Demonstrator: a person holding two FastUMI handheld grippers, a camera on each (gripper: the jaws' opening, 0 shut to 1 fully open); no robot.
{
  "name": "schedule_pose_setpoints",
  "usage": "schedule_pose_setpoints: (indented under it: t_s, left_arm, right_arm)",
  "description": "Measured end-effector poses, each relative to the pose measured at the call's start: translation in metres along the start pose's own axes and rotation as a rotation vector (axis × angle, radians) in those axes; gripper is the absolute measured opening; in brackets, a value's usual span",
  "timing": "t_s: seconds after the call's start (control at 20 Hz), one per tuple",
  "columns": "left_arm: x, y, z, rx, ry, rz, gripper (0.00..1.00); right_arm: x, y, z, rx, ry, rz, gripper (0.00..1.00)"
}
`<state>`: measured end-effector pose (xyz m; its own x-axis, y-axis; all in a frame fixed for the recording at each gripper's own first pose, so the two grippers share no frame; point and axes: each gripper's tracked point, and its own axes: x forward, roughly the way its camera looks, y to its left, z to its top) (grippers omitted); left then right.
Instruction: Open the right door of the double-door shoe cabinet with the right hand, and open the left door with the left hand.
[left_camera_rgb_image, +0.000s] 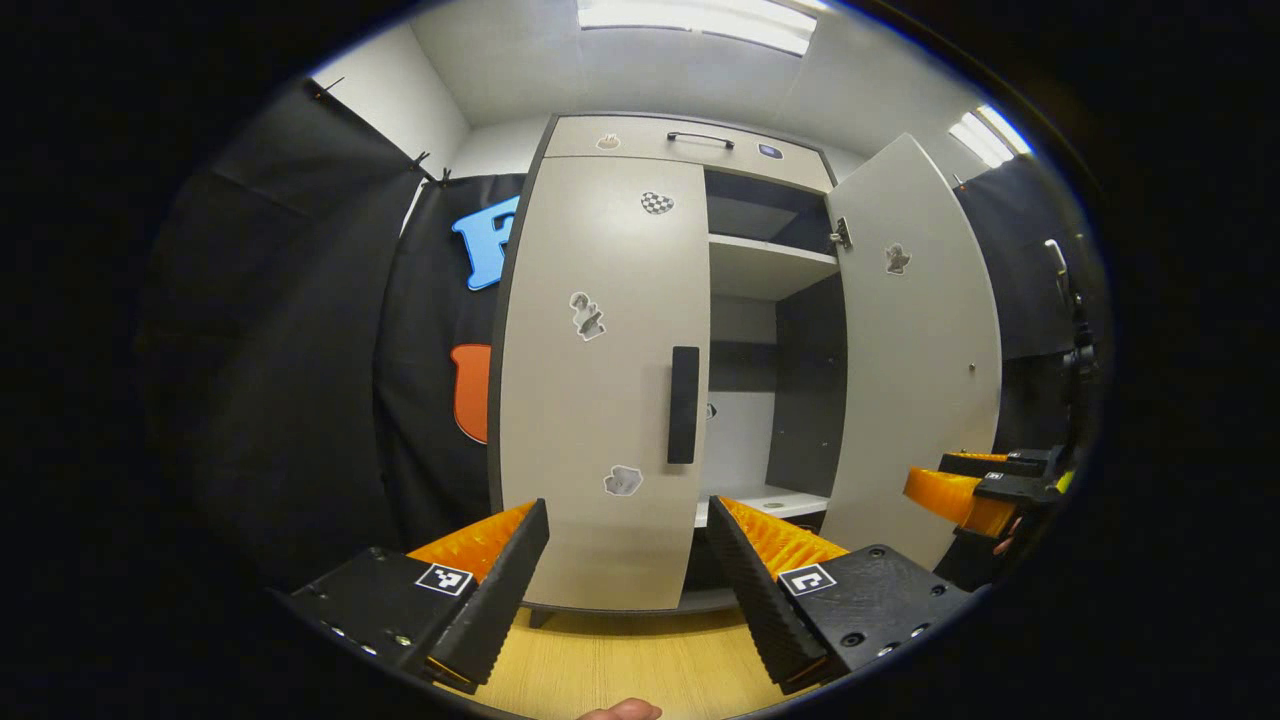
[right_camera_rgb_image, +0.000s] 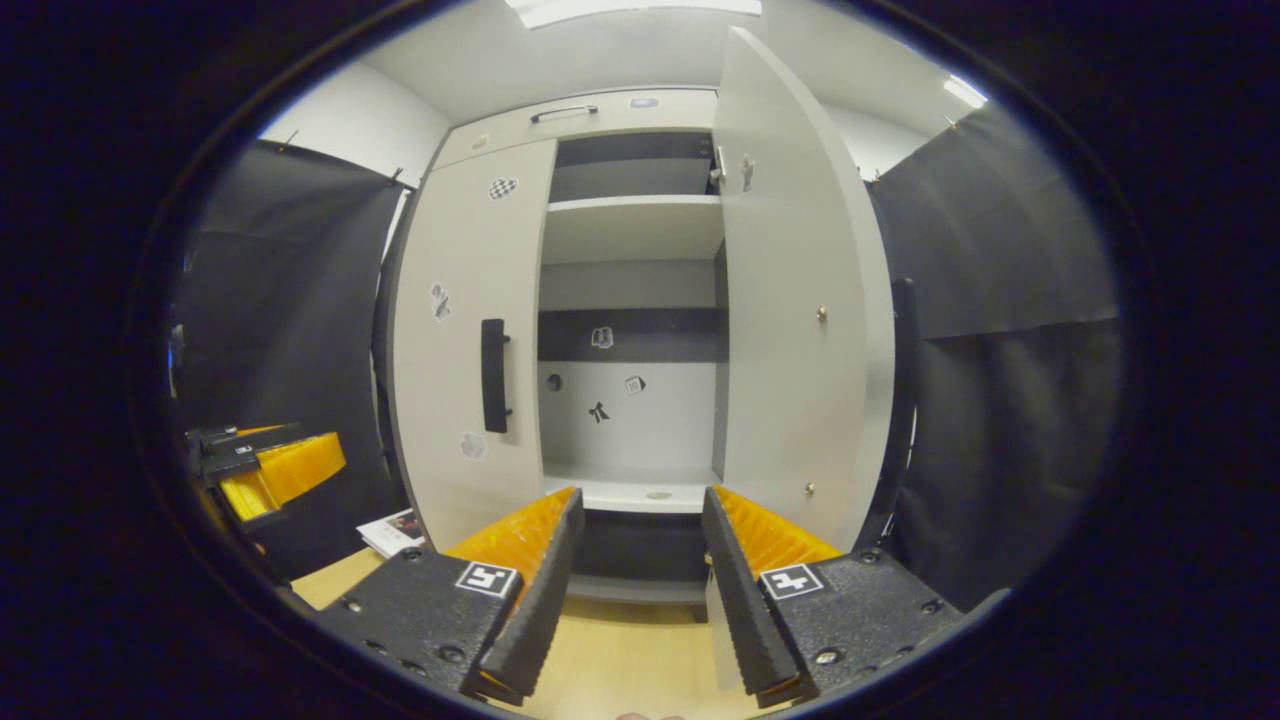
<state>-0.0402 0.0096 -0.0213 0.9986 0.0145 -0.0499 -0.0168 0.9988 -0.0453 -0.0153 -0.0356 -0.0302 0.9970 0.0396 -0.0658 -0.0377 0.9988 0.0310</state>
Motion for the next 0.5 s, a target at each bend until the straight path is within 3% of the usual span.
schedule_pose_setpoints:
  t_s: [0.2, 0.5]
  left_arm:
    - [0.011, -0.005, 0.01, 0.009, -0.021, -0.014, 0.95]
    - [0.089, -0.031, 0.03, -0.06, -0.074, -0.077, 0.95]
  right_arm:
    - [0.006, -0.008, 0.002, 0.036, -0.02, -0.011, 0.9]
    - [0.005, -0.003, 0.003, 0.039, -0.023, 0.019, 0.92]
